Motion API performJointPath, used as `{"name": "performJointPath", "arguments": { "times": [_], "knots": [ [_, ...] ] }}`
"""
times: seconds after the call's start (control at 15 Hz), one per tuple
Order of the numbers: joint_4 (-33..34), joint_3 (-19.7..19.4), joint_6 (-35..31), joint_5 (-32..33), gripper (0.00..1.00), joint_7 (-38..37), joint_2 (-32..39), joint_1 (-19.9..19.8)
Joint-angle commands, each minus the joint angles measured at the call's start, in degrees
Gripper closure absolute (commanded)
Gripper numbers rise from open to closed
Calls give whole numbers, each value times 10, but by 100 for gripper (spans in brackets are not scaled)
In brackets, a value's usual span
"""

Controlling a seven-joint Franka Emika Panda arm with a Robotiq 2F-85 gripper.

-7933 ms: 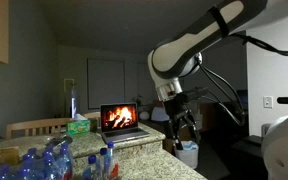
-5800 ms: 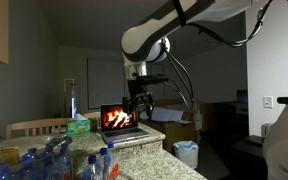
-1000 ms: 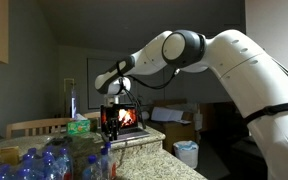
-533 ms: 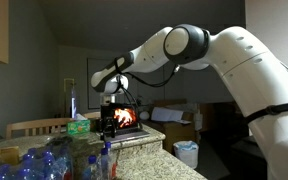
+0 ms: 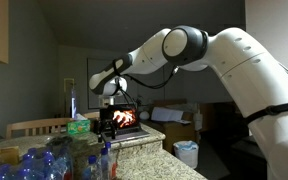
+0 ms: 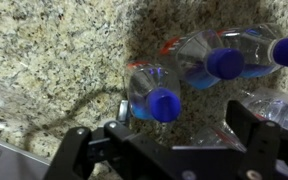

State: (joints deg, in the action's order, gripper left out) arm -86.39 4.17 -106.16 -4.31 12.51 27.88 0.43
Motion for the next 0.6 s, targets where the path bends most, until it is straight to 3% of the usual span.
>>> {"name": "performJointPath", "arguments": {
  "times": [0.0, 0.13, 0.53],
  "knots": [
    [-1, 2, 9, -1, 29, 3, 3, 0],
    [0, 2, 10, 1, 36, 3, 7, 2],
    [1, 4, 14, 0, 77, 3, 14, 3]
  ]
}}
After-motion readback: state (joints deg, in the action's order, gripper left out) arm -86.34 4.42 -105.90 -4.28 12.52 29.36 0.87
